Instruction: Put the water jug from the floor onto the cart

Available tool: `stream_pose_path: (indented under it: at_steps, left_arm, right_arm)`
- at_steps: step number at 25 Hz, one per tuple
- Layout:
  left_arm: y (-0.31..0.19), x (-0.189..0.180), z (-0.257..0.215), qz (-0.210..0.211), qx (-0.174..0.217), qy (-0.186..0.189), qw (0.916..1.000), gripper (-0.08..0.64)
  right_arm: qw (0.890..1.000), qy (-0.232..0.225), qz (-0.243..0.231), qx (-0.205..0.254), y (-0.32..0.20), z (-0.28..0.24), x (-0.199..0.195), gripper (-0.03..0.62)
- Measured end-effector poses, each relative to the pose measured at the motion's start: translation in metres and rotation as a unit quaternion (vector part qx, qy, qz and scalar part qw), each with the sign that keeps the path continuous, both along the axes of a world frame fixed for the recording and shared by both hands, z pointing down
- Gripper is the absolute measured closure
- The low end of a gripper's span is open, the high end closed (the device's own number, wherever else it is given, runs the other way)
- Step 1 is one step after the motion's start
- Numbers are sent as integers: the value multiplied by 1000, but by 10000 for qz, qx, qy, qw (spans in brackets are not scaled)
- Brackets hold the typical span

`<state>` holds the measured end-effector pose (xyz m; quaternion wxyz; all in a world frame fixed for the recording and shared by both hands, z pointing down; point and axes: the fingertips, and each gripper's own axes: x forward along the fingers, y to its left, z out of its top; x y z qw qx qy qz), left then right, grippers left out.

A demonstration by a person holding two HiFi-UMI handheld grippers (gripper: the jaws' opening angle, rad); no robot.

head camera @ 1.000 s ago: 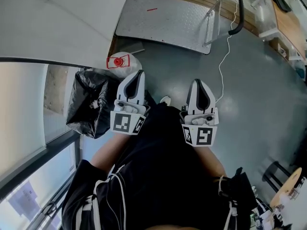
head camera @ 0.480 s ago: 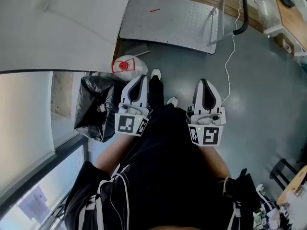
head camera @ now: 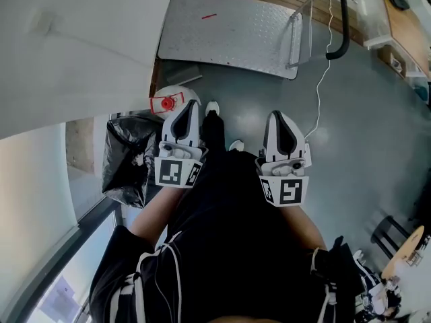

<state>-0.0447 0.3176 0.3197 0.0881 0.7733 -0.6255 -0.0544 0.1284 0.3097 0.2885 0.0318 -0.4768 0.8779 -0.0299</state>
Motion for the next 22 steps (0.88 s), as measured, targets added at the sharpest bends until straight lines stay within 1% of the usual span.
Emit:
stream_pose_path:
  at_steps: [5, 11, 16, 22]
  left_arm:
    - [-38, -29, -2, -14, 101, 81, 9999, 541]
    - [-74, -70, 18, 128, -73, 185, 9997, 541]
    - [-90, -89, 30, 275, -165, 208, 9993, 541]
    - [-93, -107, 43, 99, -299, 127, 9994, 541]
  right_arm:
    - [9999, 159, -36, -59, -39, 2, -33, 574]
    - [9994, 323, 12, -82, -81, 7, -78, 574]
    - [9993, 338, 51, -117, -98, 11, -104, 574]
    - [9994, 288, -137, -117, -114, 9, -123, 574]
